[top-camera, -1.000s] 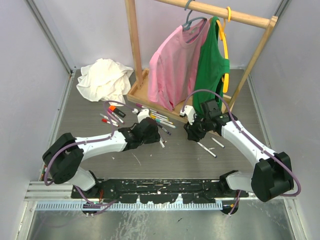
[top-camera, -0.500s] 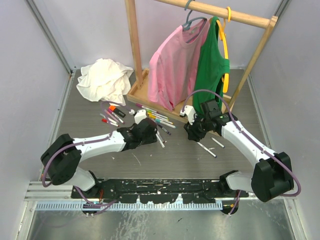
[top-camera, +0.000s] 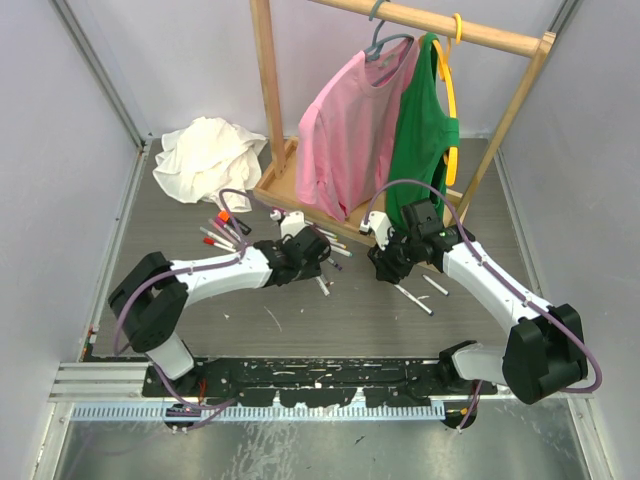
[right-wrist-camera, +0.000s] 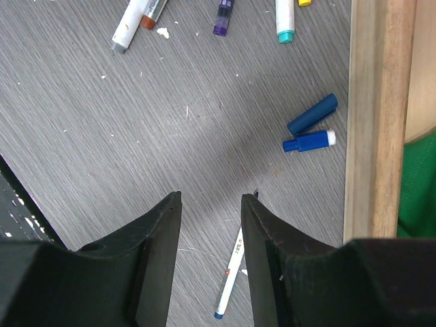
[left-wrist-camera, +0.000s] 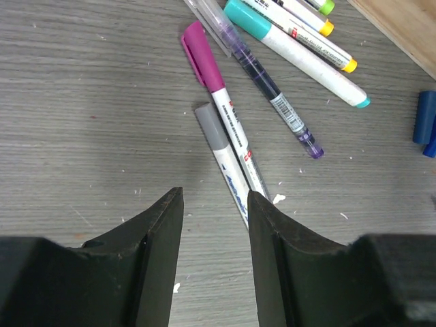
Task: Open the pen caps
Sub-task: Pick up the pen from the center of the board.
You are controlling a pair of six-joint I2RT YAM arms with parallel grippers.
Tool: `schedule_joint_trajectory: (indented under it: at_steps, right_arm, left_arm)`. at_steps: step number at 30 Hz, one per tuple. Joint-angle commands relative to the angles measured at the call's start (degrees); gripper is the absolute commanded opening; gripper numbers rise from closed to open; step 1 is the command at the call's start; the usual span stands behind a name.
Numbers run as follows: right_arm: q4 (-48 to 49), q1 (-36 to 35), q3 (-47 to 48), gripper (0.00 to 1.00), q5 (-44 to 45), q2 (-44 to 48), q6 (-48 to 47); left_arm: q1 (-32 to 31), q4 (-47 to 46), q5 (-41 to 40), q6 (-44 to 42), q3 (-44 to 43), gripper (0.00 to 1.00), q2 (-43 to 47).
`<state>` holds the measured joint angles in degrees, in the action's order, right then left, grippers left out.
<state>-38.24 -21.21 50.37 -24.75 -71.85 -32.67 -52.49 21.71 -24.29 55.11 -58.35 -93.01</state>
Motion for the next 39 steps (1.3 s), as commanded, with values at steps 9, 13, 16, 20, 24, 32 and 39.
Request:
schedule_joint_trajectory:
  at_steps: [9,13,16,20,24,32,39]
  right_arm:
    - [1.0,-0.2,-0.1,0.46,-0.7,1.2,0.1]
    - [0.9,-0.2,-0.1,0.46,-0.7,1.0,0.1]
    - [0.9,-0.2,-0.2,0.46,-0.7,0.9,0.1]
    - [0.8,-0.1,-0.1,0.46,-0.7,0.7,0.1]
    - [0.8,-0.2,-0.1,0.46,-0.7,0.5,0.0]
    - [0.6,-0.2,-0.1,0.46,-1.0,0.2,0.1]
    - [0.5,-0.2,0.0,0.46,-1.3,0.1,0.1]
  left_arm:
    - [0.2,4.7,-0.4,0.0,-9.6,0.43,-8.9]
    - [0.2,6.6,0.0,-0.1,-11.9,0.42,-11.5]
    - [0.2,8.1,0.1,0.4,-12.8,0.39,-12.7]
    - [0.2,9.0,0.4,0.9,-12.5,0.36,-12.8]
    - [0.1,7.9,1.0,1.0,-10.9,0.34,-12.1]
    - [0.2,9.3,1.7,1.5,-10.4,0.33,-13.4]
    - [0.2,7.3,3.0,2.4,-7.4,0.34,-11.5]
